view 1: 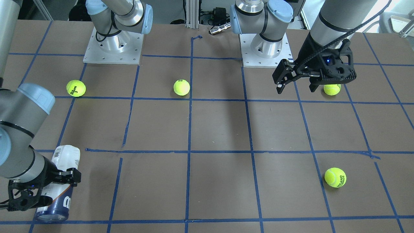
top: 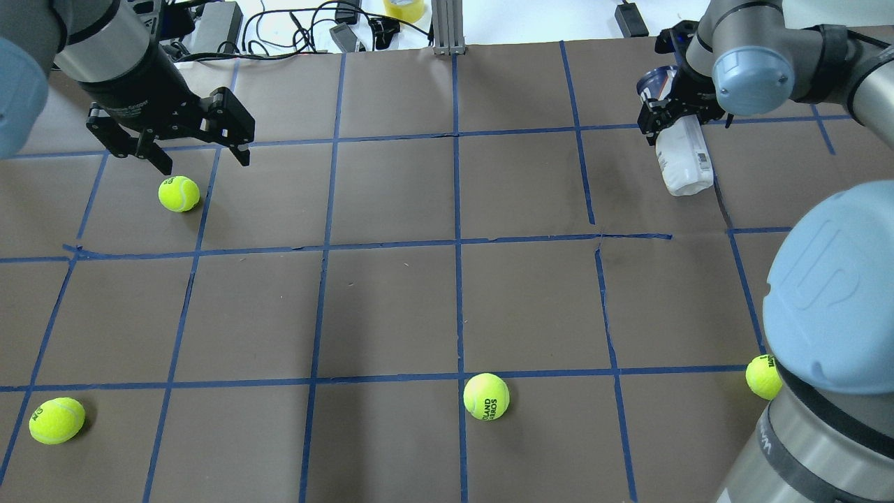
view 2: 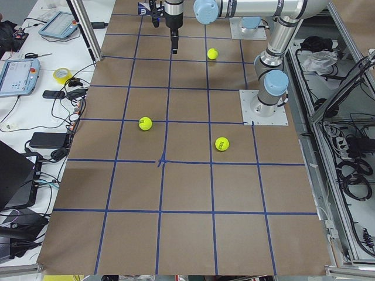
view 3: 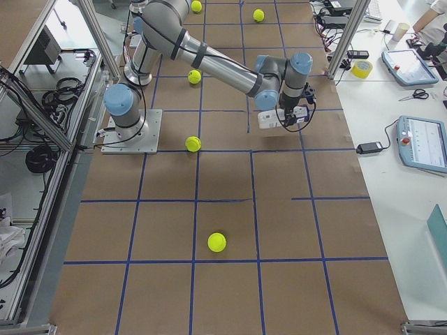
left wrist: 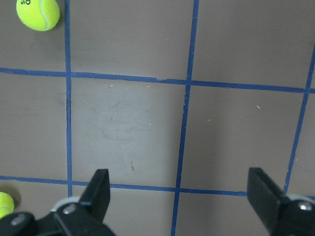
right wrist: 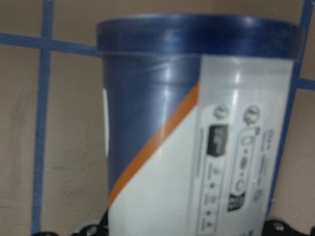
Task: Lift up tennis ball bucket
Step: 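Carry the can toward the table centre and lay it down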
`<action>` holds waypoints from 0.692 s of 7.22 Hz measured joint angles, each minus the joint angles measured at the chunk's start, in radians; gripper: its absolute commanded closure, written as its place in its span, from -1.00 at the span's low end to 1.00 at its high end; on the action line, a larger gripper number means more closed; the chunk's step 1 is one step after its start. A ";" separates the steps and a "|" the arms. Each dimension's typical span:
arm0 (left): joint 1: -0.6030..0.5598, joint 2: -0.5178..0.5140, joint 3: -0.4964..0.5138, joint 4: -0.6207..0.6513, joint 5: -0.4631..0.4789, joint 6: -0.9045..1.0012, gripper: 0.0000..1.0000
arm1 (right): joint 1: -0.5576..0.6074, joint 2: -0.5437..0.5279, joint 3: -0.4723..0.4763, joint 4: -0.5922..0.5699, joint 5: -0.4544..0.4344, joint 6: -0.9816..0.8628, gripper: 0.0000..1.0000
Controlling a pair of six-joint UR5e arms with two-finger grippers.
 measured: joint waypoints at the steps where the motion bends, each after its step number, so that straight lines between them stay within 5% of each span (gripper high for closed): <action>1: 0.000 0.001 0.001 -0.004 0.002 0.002 -1.00 | 0.068 -0.011 -0.002 -0.015 0.009 0.018 -0.35; 5: 0.002 0.001 0.003 -0.009 0.005 0.007 -1.00 | 0.308 0.056 -0.073 -0.080 0.013 0.162 -0.44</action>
